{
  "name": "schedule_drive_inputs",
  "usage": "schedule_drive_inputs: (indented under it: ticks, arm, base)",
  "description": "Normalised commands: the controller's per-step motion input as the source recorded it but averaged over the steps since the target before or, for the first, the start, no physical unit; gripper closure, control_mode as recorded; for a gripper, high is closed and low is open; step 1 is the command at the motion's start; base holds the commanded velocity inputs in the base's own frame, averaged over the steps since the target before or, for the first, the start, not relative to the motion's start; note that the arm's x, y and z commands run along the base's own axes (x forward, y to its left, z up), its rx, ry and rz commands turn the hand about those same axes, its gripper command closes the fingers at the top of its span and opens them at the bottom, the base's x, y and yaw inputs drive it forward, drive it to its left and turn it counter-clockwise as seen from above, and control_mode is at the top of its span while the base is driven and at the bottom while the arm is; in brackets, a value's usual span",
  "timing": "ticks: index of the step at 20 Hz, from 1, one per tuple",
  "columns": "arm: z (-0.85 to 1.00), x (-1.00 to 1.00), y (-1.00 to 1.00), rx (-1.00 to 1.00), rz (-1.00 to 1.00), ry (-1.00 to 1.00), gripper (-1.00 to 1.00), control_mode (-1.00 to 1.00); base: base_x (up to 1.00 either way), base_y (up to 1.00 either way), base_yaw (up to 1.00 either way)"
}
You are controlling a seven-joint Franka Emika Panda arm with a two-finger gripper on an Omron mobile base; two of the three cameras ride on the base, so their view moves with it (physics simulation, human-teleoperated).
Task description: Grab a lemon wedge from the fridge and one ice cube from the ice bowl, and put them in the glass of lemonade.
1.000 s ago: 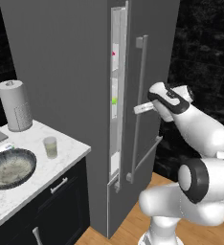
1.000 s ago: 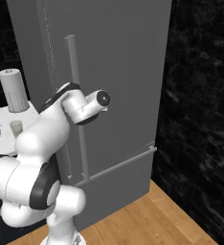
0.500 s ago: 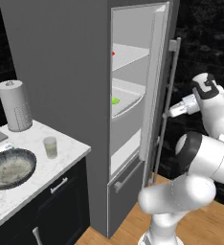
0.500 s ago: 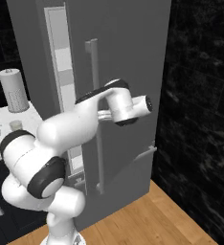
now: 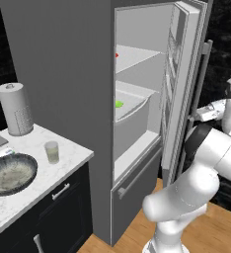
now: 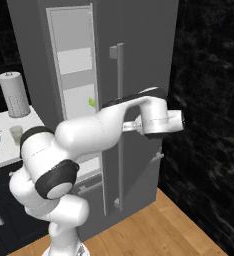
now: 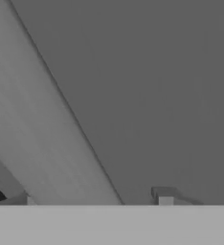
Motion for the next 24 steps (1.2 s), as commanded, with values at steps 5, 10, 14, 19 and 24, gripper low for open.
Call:
schedule_drive_inputs:
  ticks: [5, 10, 14, 19, 24]
  arm:
    - [0.42, -0.23, -0.18, 0.05, -0.22, -0.26, -1.0, -1.0]
    - [0.17, -0.86, -0.09, -0.01, -0.31, -0.18, -1.0, -1.0]
    - [0.61, -0.86, 0.04, -0.08, -0.4, -0.01, -1.0, -1.0]
    - [0.6, -0.87, 0.38, -0.13, -0.42, -0.02, -1.0, -1.0]
    - [0.63, -0.26, 1.0, -0.34, -0.22, 0.0, -1.0, -1.0]
  base:
    - [0.0, 0.0, 0.0]
    - [0.0, 0.0, 0.0]
    - [0.0, 0.0, 0.0]
    - [0.0, 0.0, 0.0]
    - [0.0, 0.0, 0.0]
